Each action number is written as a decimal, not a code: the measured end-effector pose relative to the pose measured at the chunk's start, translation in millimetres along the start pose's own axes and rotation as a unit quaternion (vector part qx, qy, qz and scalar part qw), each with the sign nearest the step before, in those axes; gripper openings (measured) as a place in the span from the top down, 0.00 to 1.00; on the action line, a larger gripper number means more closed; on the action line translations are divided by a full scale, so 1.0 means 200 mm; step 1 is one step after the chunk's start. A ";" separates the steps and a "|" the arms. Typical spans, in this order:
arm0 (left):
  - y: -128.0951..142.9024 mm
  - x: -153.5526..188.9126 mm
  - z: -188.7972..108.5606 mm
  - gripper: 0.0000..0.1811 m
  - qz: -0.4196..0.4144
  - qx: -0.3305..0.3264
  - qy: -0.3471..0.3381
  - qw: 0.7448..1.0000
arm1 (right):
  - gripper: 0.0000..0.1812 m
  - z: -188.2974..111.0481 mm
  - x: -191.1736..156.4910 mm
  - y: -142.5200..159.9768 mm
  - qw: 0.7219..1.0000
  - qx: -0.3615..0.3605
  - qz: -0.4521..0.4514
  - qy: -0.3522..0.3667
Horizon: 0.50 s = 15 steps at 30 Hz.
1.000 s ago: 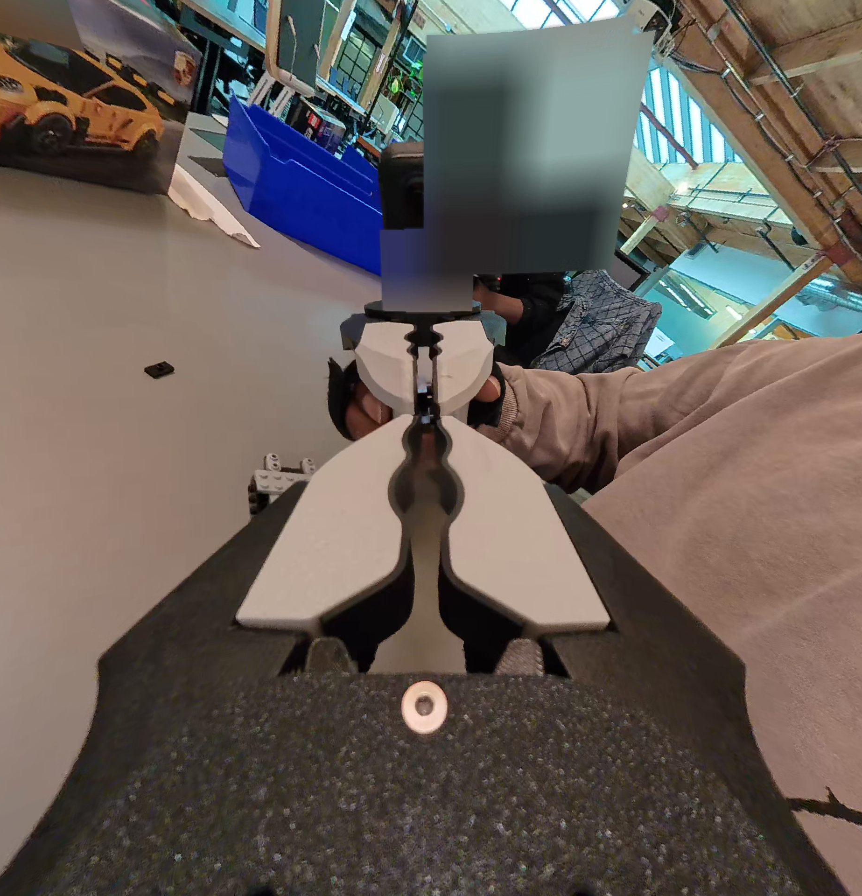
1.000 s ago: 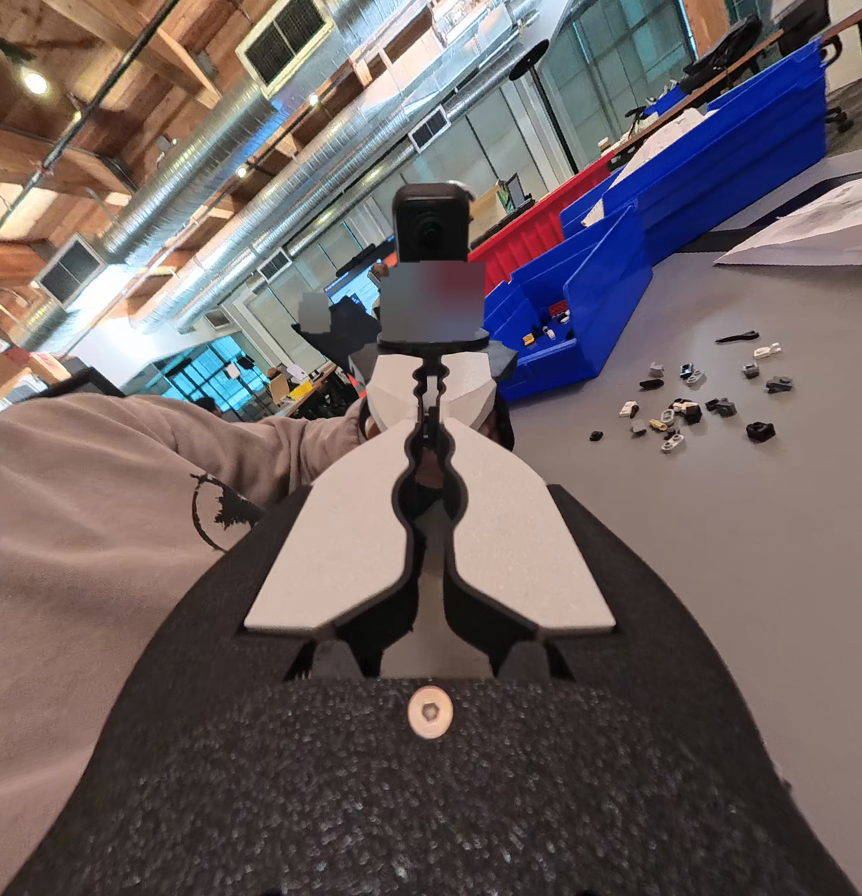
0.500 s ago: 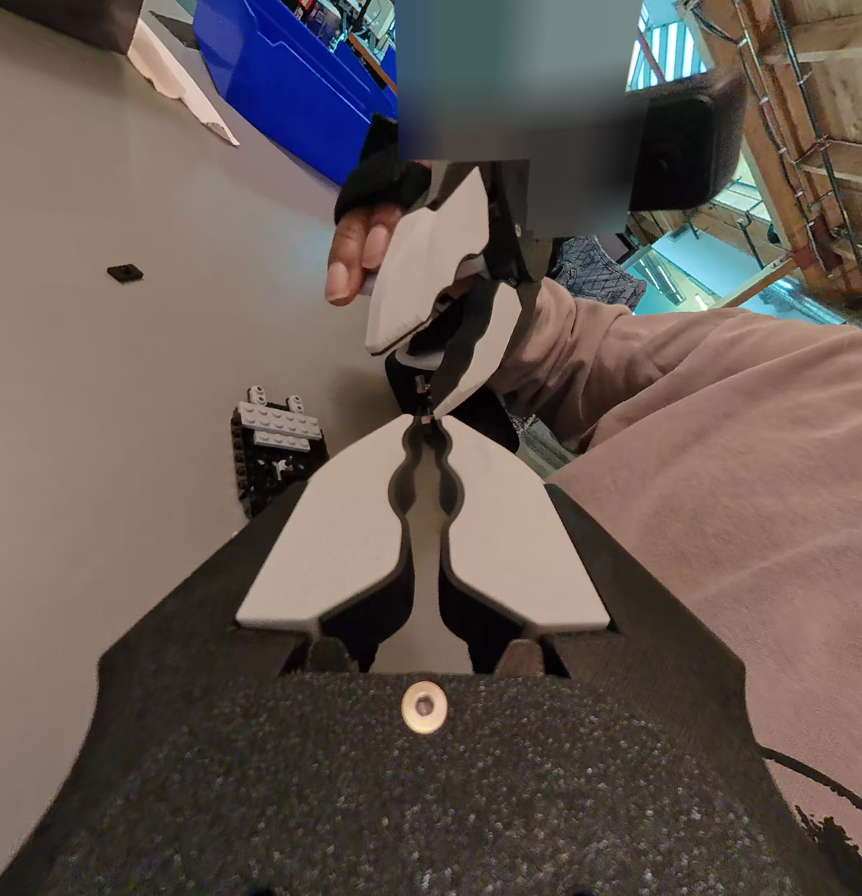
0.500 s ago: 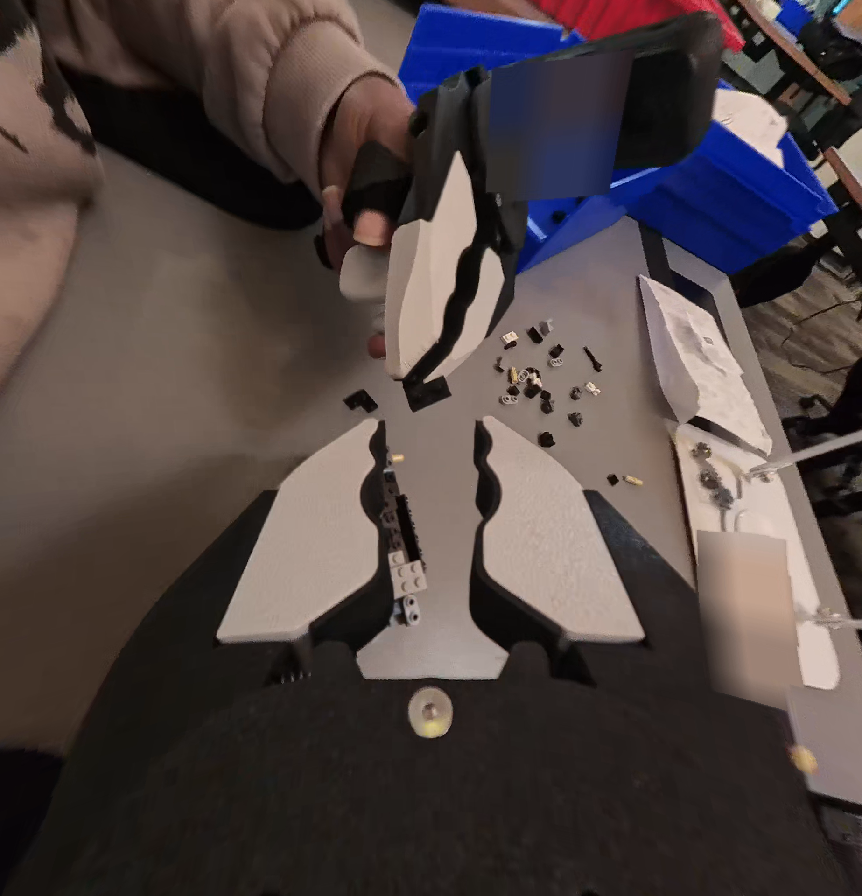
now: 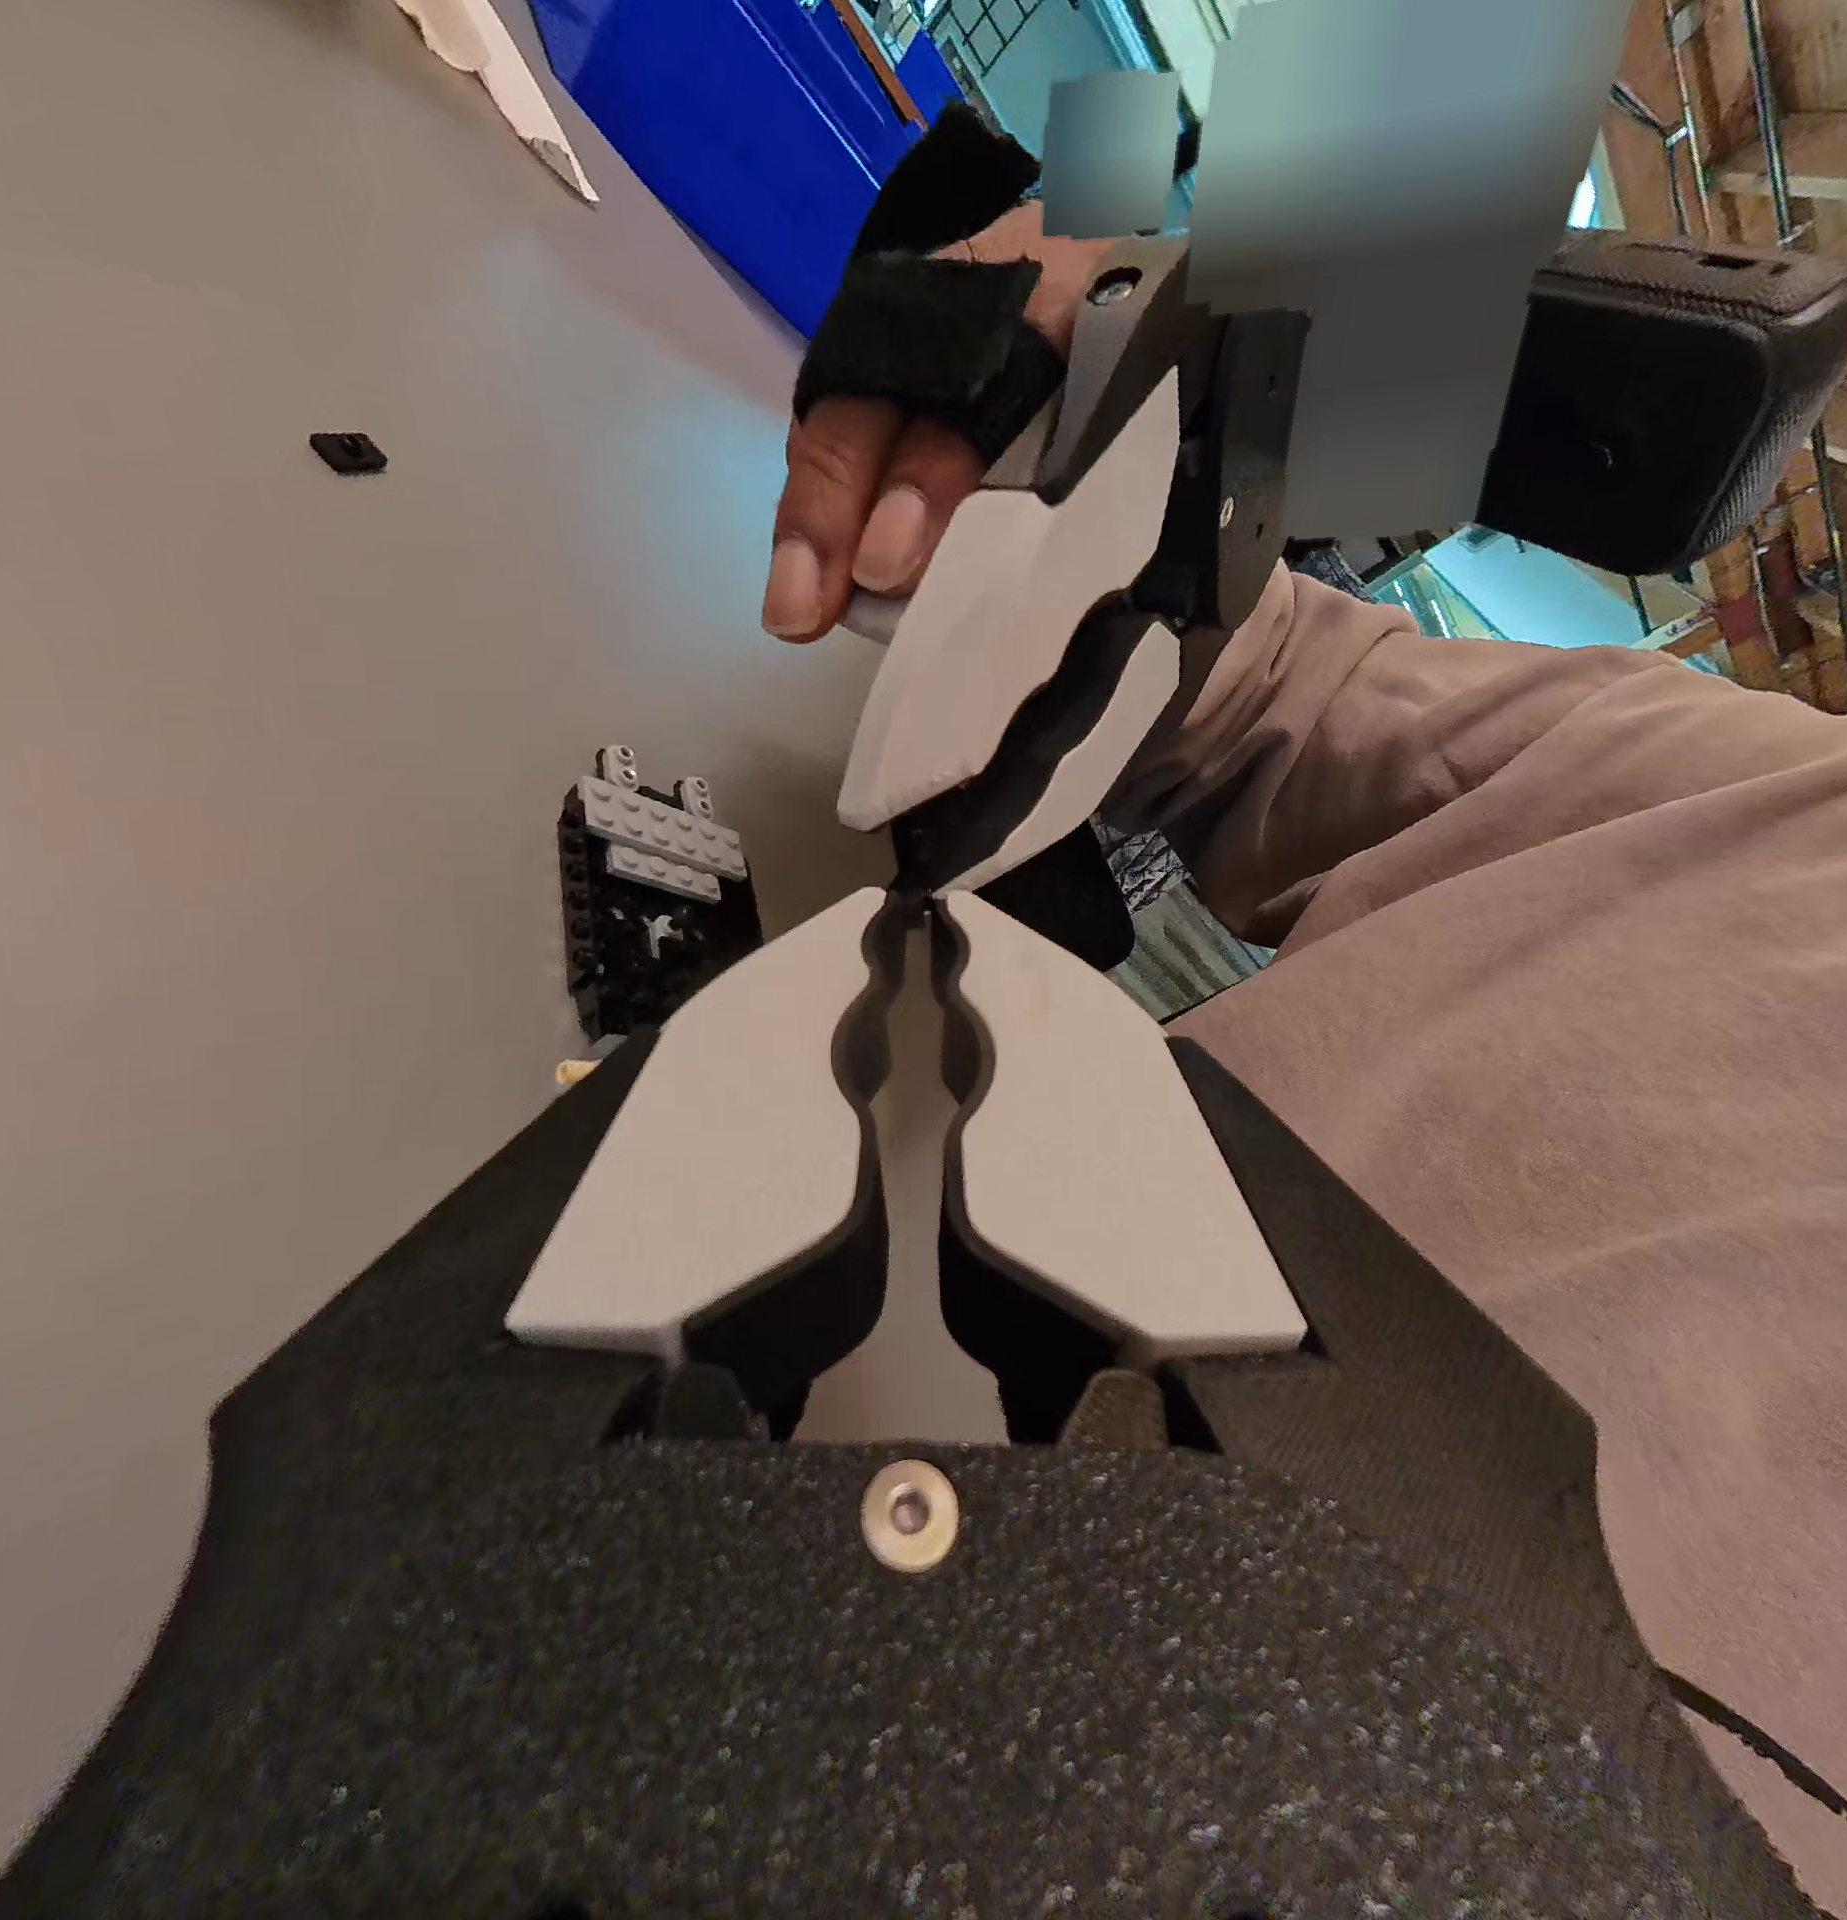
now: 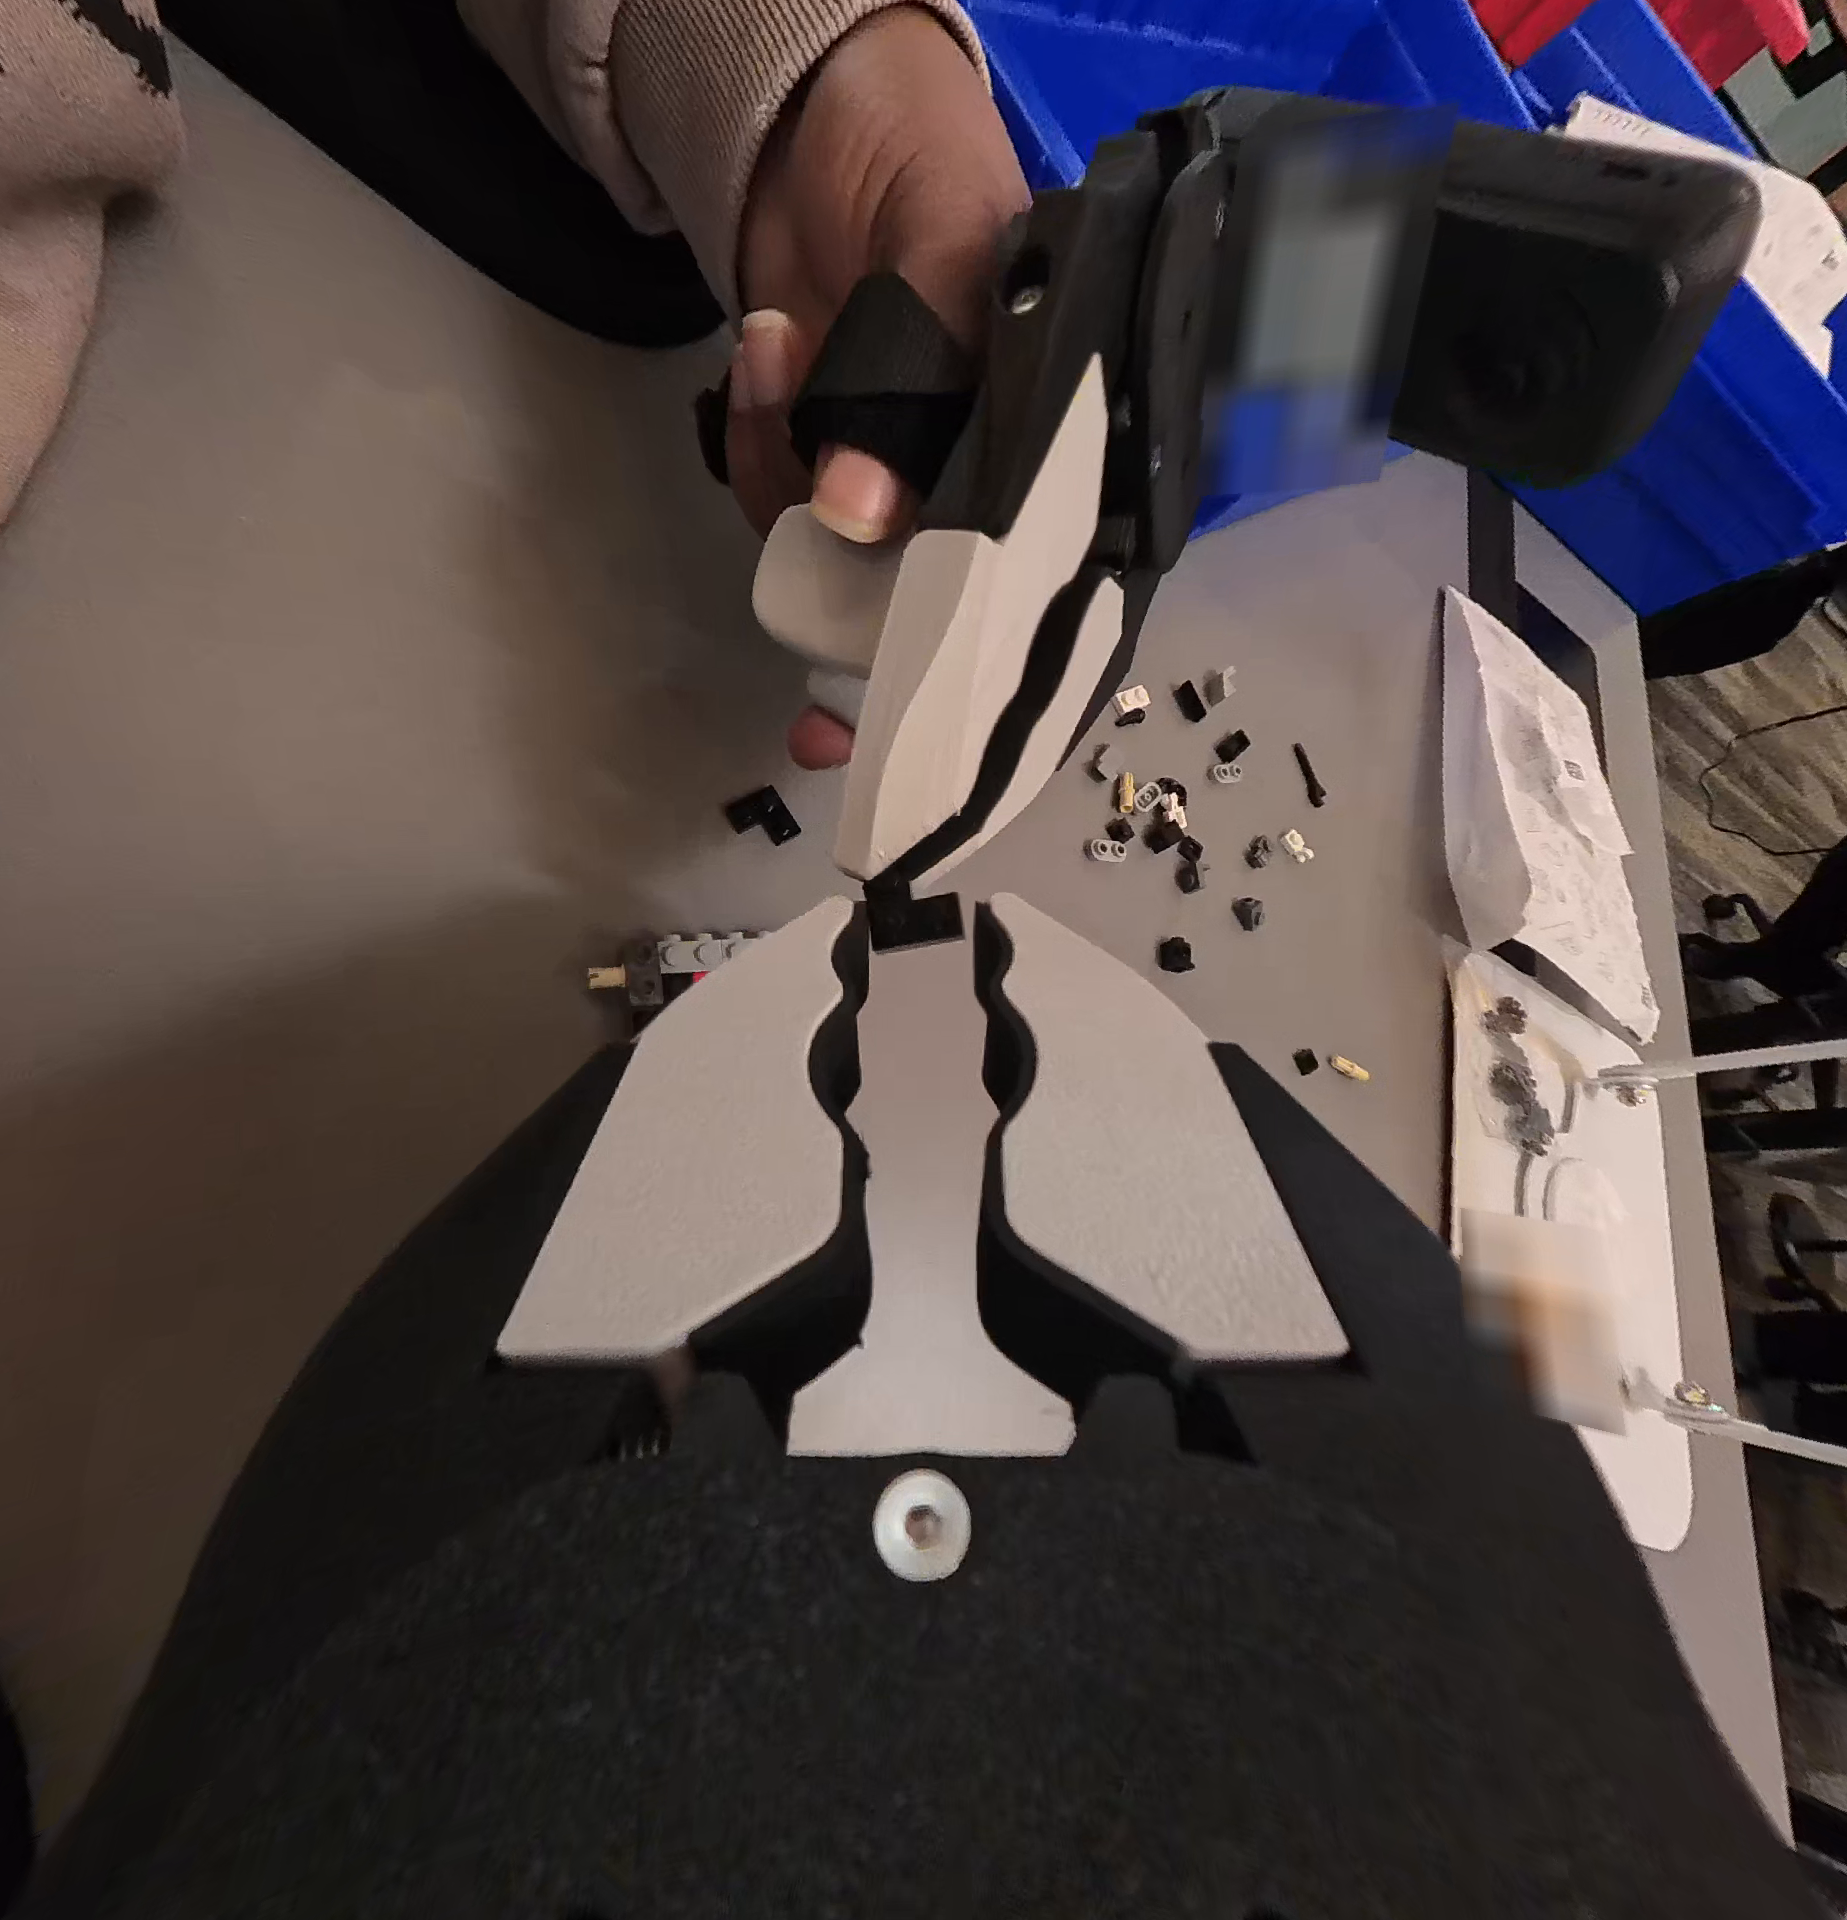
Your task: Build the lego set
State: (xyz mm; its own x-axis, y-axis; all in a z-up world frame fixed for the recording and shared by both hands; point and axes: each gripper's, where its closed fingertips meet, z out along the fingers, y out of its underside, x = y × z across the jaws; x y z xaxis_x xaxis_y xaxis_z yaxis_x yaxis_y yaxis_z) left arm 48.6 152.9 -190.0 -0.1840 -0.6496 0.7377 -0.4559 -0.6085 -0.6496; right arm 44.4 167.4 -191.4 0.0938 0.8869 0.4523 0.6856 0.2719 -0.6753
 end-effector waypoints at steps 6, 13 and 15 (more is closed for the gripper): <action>0.00 0.00 -0.01 0.97 -0.007 0.002 0.000 1.000 | 0.86 0.00 0.00 0.01 1.000 -0.014 -0.005 -0.002; -0.02 -0.02 -0.02 0.97 -0.016 0.011 -0.005 1.000 | 0.87 -0.01 0.01 0.01 1.000 -0.022 -0.005 0.021; -0.02 -0.02 -0.03 0.97 -0.022 0.013 -0.002 1.000 | 0.86 -0.02 0.01 0.02 0.999 -0.021 0.000 0.024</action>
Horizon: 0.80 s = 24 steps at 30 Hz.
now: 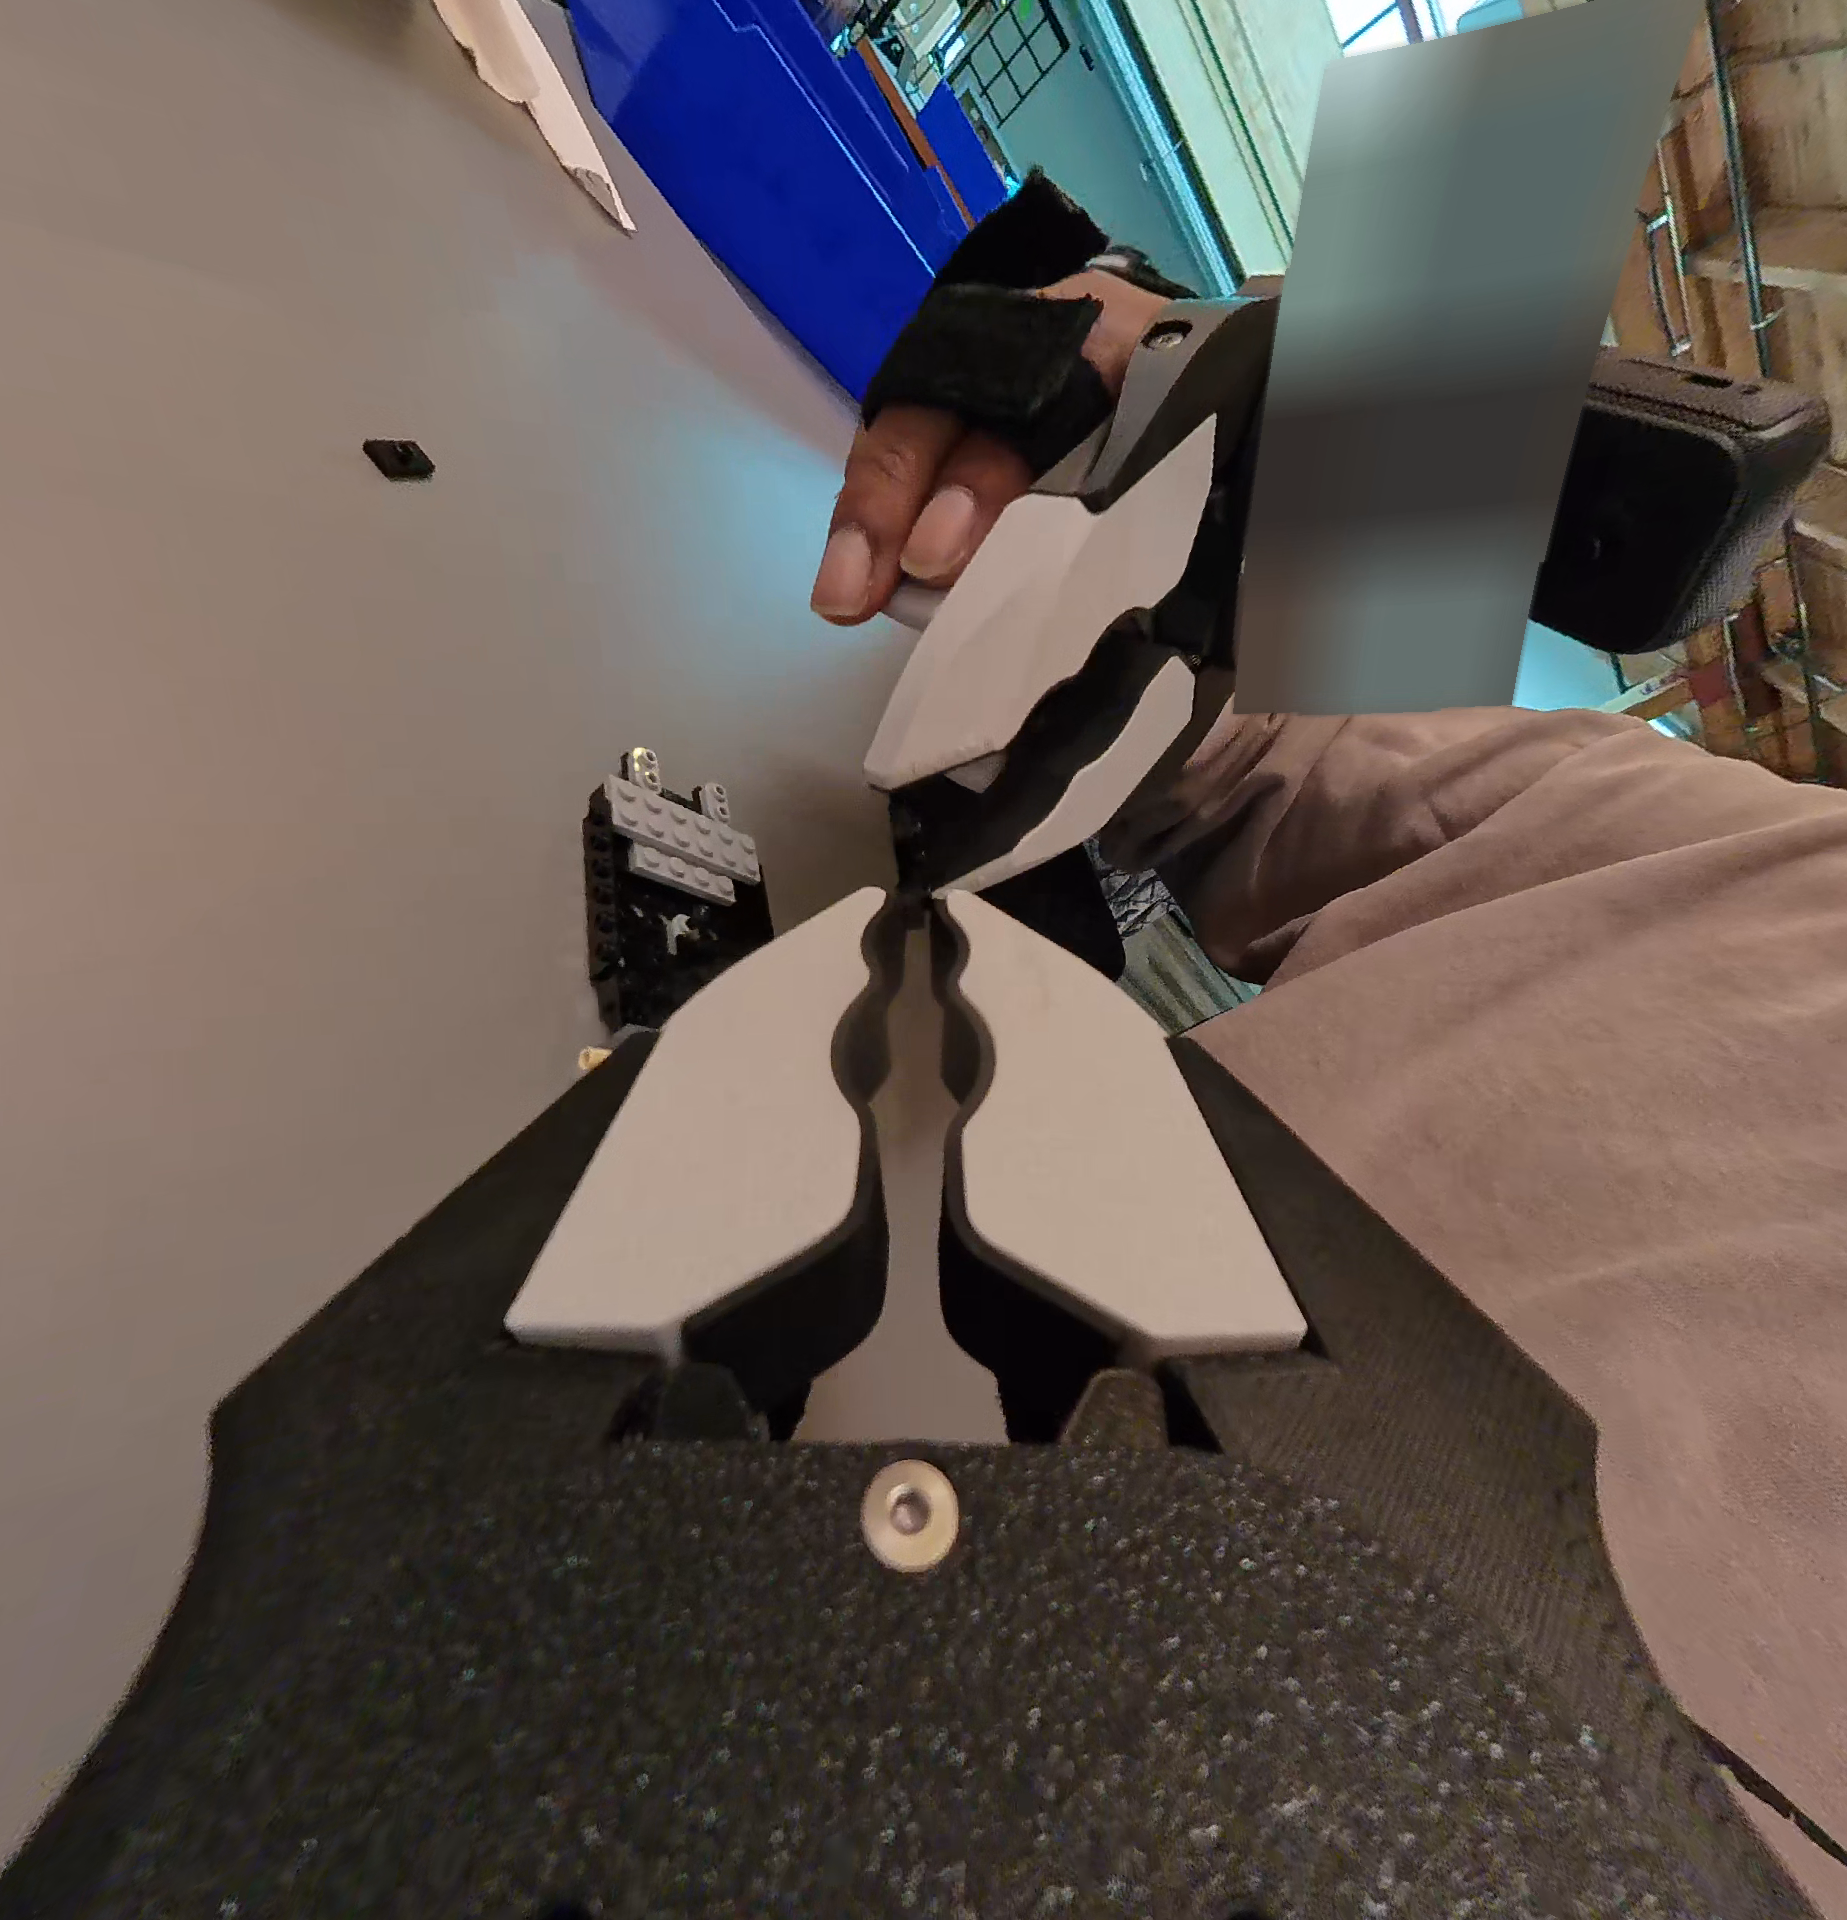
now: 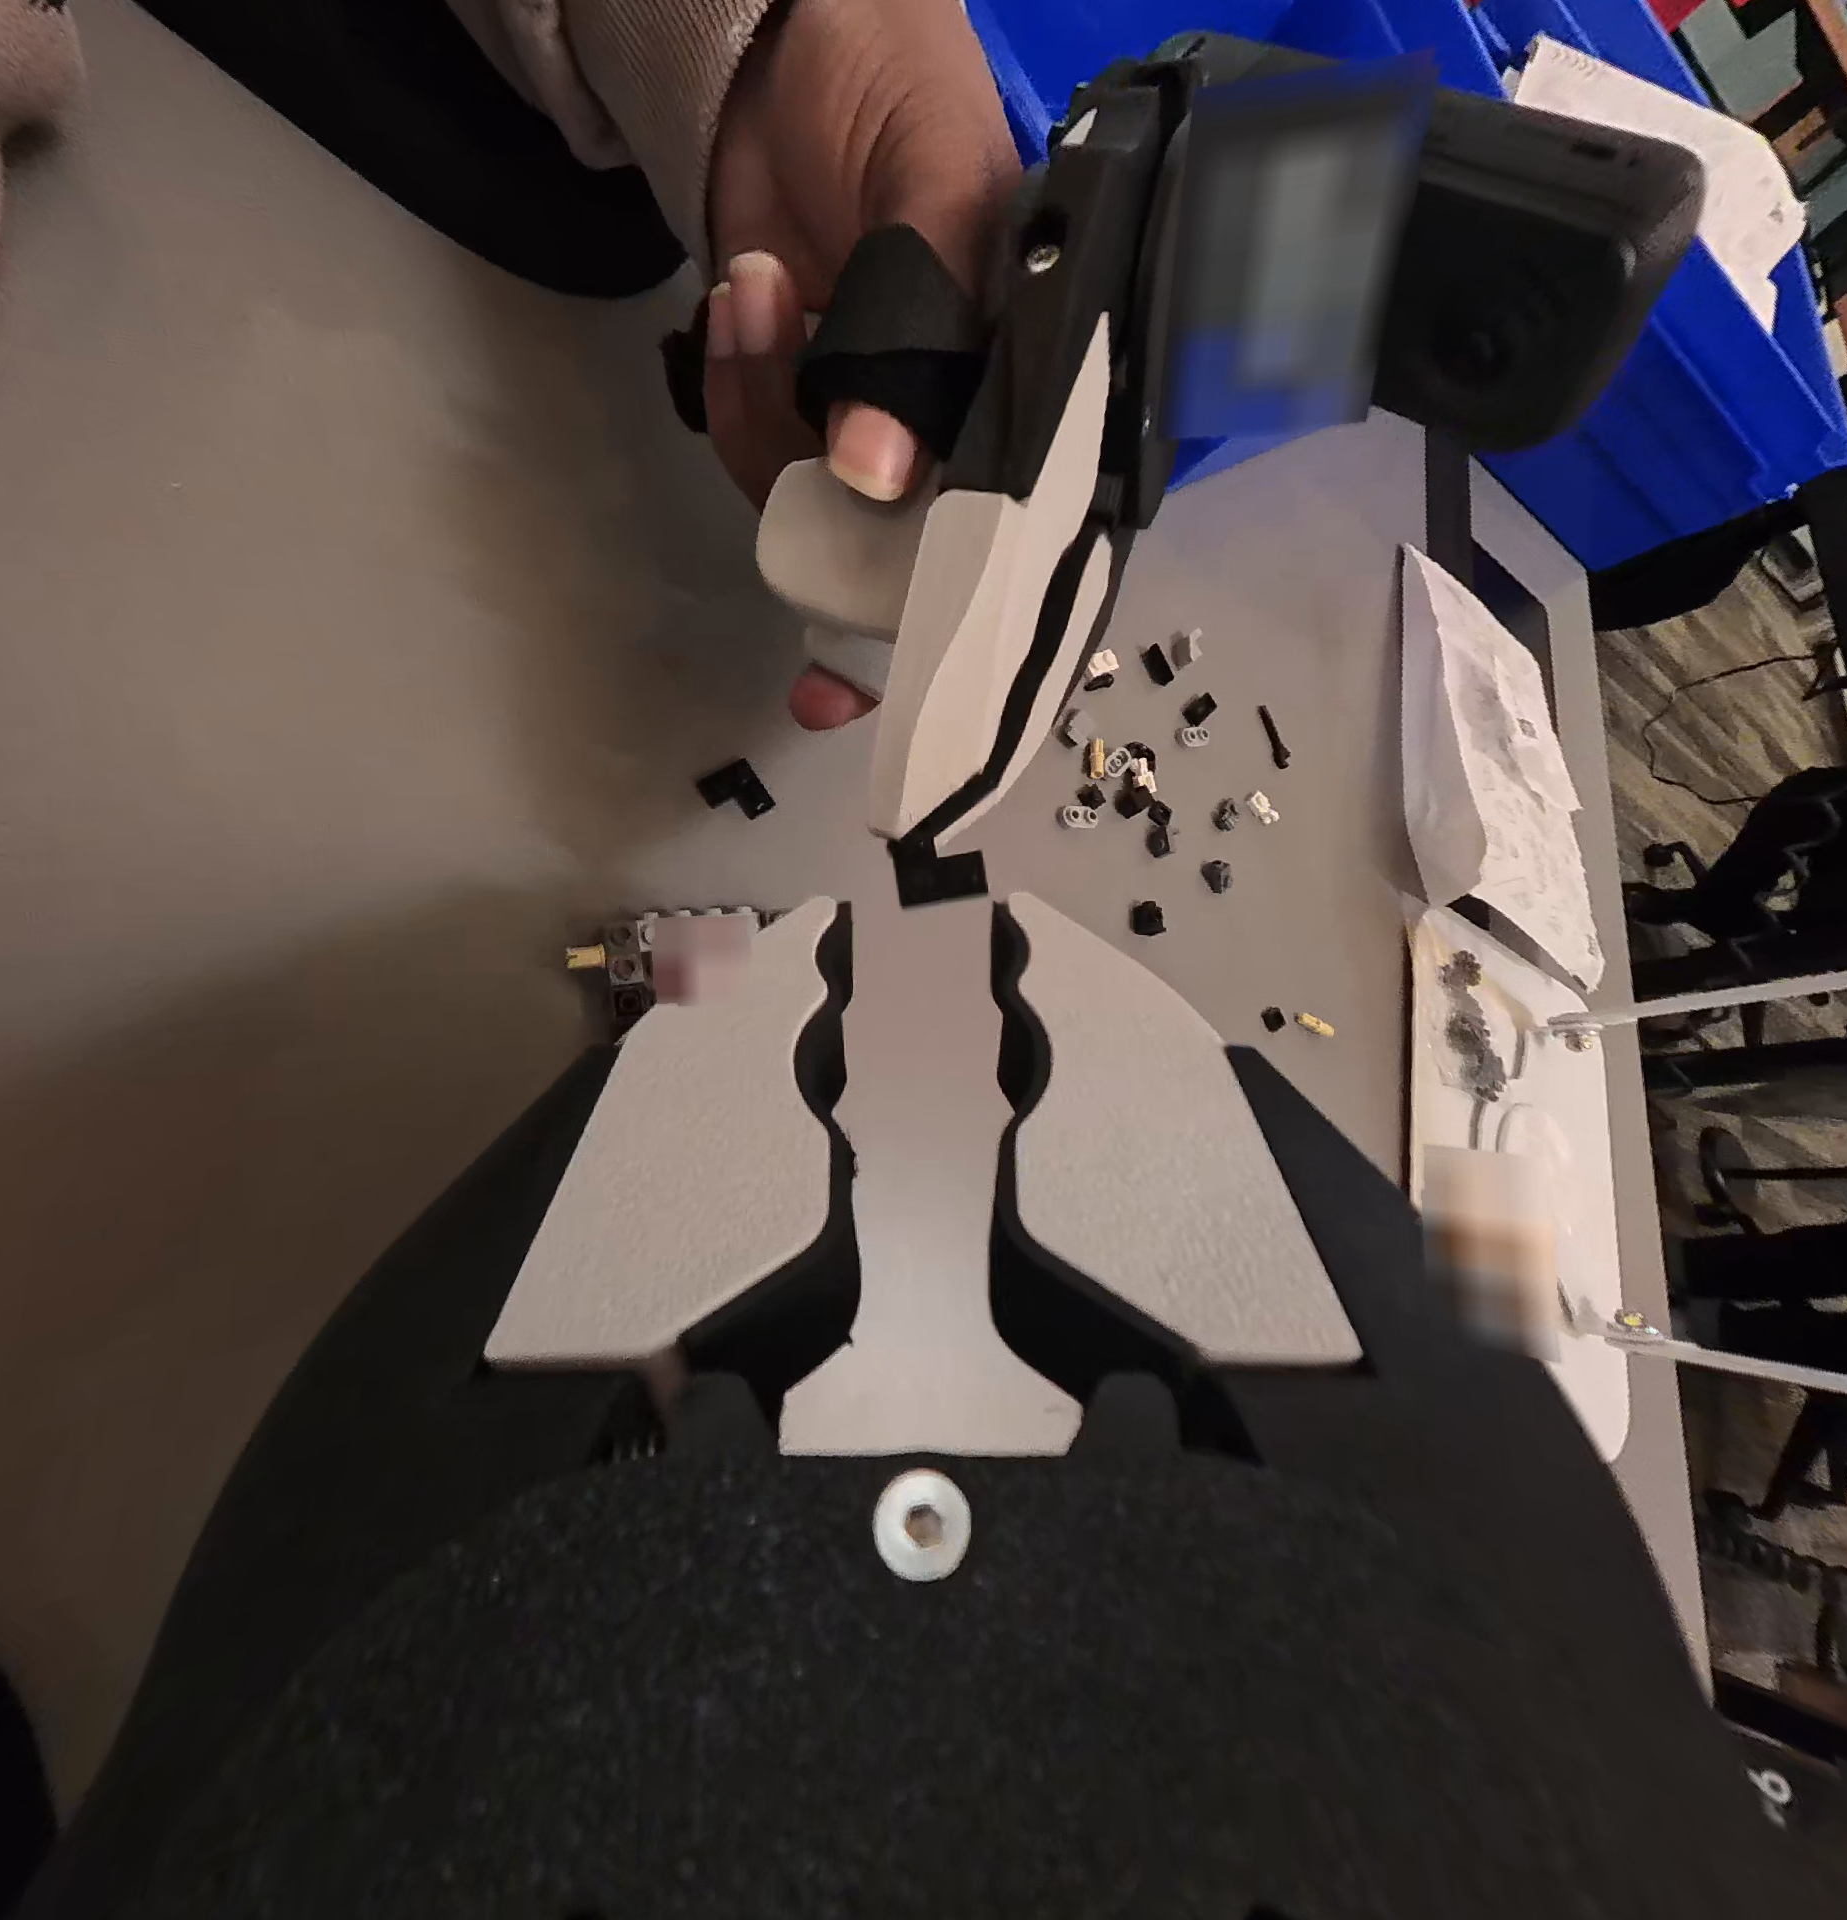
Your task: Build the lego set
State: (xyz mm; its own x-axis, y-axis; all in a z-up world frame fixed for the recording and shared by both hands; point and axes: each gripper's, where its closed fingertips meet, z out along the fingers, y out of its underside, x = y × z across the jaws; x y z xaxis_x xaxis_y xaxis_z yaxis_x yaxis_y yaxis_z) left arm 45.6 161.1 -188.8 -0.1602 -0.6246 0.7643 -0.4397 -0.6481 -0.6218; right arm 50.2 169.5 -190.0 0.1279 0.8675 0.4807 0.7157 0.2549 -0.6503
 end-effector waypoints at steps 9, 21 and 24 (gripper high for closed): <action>0.02 -0.01 0.02 0.97 -0.008 -0.009 0.003 1.000 | 0.89 0.02 -0.01 -0.01 1.000 -0.004 -0.018 -0.003; 0.05 -0.19 -0.04 0.88 0.100 -0.057 -0.144 0.983 | 0.91 0.10 -0.10 0.18 0.988 -0.046 0.068 -0.129; 0.10 -0.24 -0.04 0.88 0.134 -0.094 -0.175 0.971 | 0.91 0.15 -0.14 0.23 0.981 -0.058 0.085 -0.166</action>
